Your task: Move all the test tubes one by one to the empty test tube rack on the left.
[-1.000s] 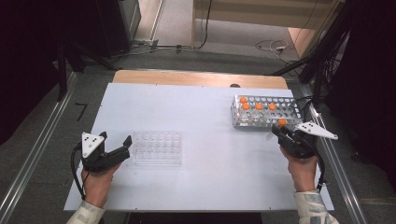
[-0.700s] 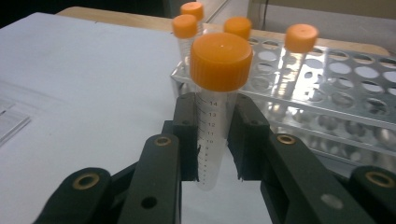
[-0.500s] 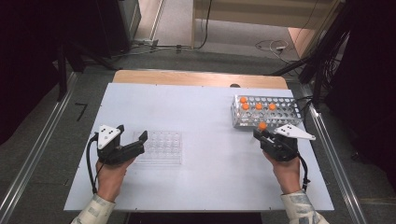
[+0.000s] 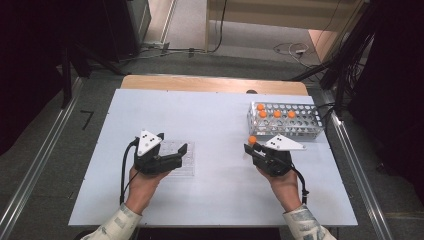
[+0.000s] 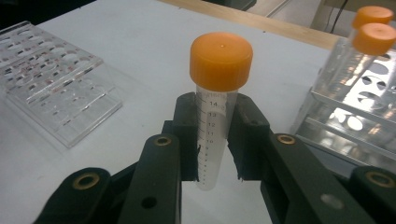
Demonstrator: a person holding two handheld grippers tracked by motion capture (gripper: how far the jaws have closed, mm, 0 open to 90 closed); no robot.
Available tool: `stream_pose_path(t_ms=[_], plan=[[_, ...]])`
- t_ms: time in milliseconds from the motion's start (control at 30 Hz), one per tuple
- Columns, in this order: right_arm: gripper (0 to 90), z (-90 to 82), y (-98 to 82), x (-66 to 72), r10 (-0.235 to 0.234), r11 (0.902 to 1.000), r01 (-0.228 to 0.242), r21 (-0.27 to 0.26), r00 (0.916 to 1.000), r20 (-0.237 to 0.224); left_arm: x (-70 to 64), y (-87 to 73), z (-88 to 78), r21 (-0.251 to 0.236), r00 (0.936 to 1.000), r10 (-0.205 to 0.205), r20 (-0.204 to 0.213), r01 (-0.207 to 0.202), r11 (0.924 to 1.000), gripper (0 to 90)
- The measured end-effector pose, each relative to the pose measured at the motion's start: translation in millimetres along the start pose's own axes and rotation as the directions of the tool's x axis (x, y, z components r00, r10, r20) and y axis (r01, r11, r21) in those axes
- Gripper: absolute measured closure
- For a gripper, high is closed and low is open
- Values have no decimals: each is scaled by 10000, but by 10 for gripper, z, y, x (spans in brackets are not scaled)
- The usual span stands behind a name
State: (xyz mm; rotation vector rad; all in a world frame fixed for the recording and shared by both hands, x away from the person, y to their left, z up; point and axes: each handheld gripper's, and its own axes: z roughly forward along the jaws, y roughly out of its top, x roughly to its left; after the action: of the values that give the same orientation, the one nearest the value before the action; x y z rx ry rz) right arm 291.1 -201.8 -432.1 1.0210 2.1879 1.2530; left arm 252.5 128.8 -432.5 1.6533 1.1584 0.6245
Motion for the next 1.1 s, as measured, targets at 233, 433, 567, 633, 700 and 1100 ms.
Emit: stream_pose_path(t_ms=[233,433,567,633,700,1100], plan=[[717,137,31,172,-334,9994,338,84,9985,-439,-180,30,100,49,9981,325,516,-328,9995,193],[717,248,37,350,-710,9969,737,270,9933,-913,-349,68,159,-71,9903,550,1279,-545,9985,242],[717,300,42,436,-873,9952,916,343,9901,-1103,-501,103,200,-163,9789,854,1856,-838,9963,277],[717,321,39,471,-957,9942,1008,377,9882,-1194,-576,116,226,-222,9722,1035,2102,-1011,9946,314],[717,330,36,507,-1006,9934,1066,415,9867,-1275,-657,130,272,-284,9641,1109,2414,-1072,9938,363],[717,303,40,601,-1128,9924,1193,310,9800,-1637,-780,78,384,-91,9486,1355,2862,-1387,9903,627]])
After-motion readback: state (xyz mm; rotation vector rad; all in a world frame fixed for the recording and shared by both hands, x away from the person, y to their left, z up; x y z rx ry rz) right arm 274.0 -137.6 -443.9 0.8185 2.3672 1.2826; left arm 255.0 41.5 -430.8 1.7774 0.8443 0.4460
